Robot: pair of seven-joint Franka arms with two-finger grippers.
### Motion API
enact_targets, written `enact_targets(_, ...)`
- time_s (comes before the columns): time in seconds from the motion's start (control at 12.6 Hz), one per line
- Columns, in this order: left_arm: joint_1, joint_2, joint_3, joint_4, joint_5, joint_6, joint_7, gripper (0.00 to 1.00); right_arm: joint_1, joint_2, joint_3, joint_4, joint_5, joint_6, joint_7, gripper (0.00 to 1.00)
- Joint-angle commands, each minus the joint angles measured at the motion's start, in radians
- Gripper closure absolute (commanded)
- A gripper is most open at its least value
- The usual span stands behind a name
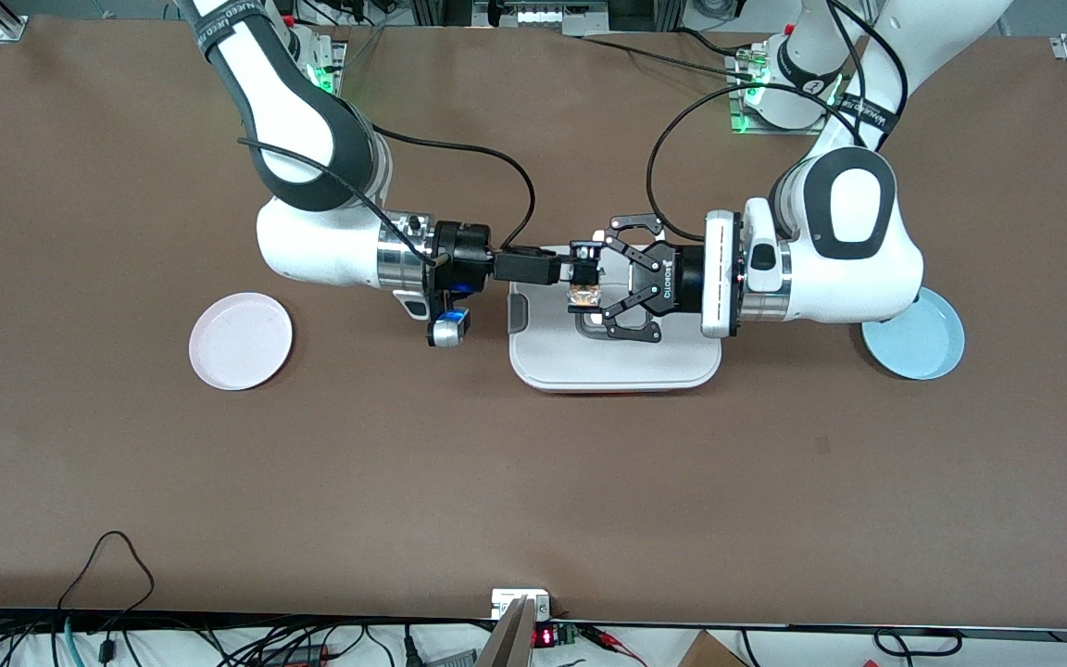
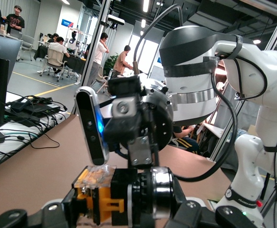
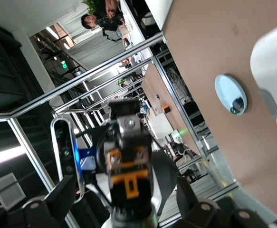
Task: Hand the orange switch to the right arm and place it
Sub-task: 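Close the right gripper on the orange switch held by the left gripper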
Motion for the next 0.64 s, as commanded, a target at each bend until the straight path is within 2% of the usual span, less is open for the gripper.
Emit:
enact_targets(0.0,-0.029,-0.011,0.004,0.004,-0.02,0.051,0.079,0.97,-0.002,0.04,-0.001,0.046,0.023,0.005,-0.066,0.09)
enact_targets(0.32,-0.029,-0.014,0.004,0.004,-0.02,0.051,0.083,0.97,-0.003,0.04,-0.001,0.046,0.023,0.005,-0.066,0.3)
enact_targets(0.56,-0.029,-0.014,0.003,0.004,-0.02,0.049,0.081,0.97,-0.003,0.04,-0.001,0.046,0.023,0.0,-0.066,0.41)
